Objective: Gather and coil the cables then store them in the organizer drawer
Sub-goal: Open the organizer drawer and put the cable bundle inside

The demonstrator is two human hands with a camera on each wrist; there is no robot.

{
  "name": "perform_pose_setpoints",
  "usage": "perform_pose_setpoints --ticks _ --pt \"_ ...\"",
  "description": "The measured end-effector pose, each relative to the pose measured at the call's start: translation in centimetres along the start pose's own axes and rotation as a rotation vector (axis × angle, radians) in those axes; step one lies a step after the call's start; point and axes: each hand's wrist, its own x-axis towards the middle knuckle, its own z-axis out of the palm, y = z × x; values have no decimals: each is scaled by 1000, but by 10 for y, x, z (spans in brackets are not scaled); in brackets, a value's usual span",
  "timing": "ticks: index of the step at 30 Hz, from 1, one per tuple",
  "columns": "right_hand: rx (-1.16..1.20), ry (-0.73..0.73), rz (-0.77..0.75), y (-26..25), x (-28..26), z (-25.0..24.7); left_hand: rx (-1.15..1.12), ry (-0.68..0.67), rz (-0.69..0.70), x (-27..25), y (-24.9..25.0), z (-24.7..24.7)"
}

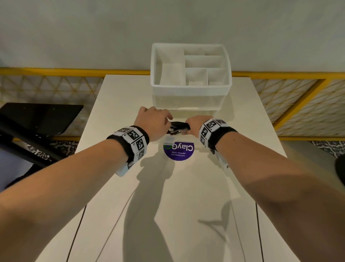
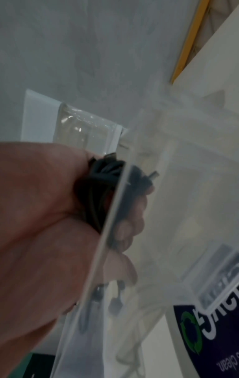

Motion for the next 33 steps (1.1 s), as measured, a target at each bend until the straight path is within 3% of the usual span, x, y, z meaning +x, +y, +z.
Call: perform_pose_setpoints --ticks 2,6,13,23,30,33 --pt "40 -24 -3 -1 7 3 -75 -33 64 3 6 0" --pt "118 4 1 -6 16 9 -204 -184 50 11 9 5" --pt "259 -15 95 -12 19 17 -107 -217 82 19 5 12" --pt "339 137 72 -8 9 22 -104 -311 118 22 3 6" --pt "401 153 -106 4 -9 20 44 -227 90 22 13 7" --pt "235 147 -128 8 -25 30 44 -230 76 20 12 6"
